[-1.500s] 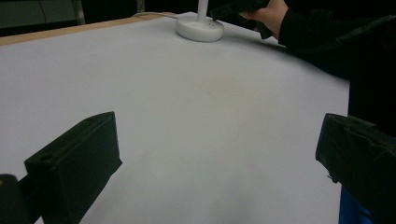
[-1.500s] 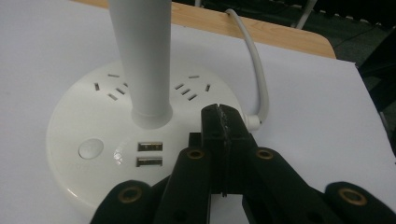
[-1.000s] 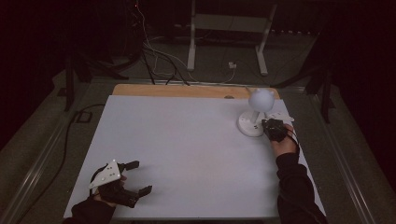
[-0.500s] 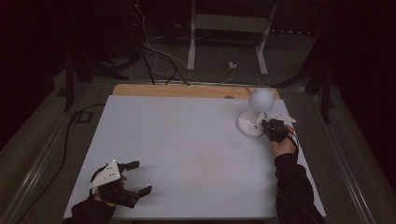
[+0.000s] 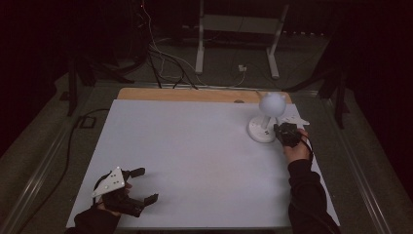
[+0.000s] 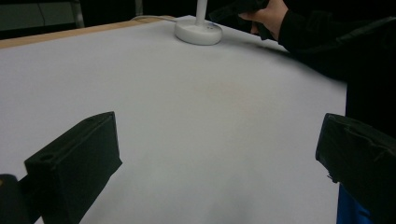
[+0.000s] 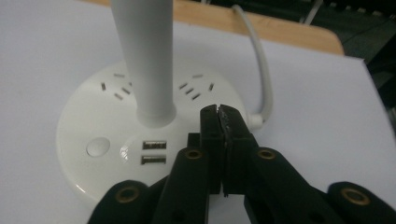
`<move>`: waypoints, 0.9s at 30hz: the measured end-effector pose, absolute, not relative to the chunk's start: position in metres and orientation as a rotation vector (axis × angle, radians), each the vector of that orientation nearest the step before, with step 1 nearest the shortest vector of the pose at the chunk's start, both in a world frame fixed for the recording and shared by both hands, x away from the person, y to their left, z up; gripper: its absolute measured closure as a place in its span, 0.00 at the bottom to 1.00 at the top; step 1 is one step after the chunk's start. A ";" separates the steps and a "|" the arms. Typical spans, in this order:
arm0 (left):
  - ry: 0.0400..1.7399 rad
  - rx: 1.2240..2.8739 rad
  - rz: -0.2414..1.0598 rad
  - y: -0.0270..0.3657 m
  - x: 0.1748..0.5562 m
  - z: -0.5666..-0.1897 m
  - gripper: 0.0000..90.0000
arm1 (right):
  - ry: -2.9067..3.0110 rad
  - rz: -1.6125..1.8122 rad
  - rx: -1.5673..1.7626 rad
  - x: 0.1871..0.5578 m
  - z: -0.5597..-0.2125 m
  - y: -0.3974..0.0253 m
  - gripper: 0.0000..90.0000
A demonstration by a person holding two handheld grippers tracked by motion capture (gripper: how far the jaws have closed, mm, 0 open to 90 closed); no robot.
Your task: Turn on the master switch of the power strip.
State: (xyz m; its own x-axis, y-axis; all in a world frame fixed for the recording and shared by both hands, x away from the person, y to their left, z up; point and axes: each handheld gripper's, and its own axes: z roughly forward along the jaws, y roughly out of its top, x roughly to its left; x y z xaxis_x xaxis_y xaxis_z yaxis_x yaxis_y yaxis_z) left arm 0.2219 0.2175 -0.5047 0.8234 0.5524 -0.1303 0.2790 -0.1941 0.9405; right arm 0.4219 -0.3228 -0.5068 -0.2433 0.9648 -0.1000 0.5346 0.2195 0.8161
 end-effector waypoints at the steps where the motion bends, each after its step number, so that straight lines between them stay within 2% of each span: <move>1: 0.640 1.788 0.279 0.218 0.222 -0.505 0.00 | 1.861 0.903 1.391 0.421 -0.505 -0.324 0.97; 8: 0.639 1.790 0.281 0.217 0.222 -0.505 0.00 | 1.839 0.927 1.417 0.419 -0.497 -0.332 0.89; 15: 0.641 1.786 0.280 0.217 0.222 -0.504 0.00 | 1.835 0.955 1.422 0.415 -0.489 -0.331 0.69; 21: 0.639 1.785 0.279 0.217 0.222 -0.504 0.00 | 1.846 1.018 1.412 0.409 -0.485 -0.333 0.49; 22: 0.638 1.784 0.279 0.217 0.222 -0.504 0.00 | 1.849 1.026 1.409 0.407 -0.485 -0.333 0.43; 27: 0.637 1.785 0.282 0.217 0.221 -0.504 0.00 | 1.877 1.085 1.434 0.400 -0.484 -0.335 0.32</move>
State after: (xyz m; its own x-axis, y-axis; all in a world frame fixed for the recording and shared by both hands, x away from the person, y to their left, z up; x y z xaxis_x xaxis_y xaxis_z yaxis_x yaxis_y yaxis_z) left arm 0.2214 0.2172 -0.5039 0.8231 0.5529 -0.1292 0.2762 -0.1910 0.9419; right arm 0.4001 -0.3348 -0.4836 -0.2914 0.9550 0.0544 0.5240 0.1118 0.8444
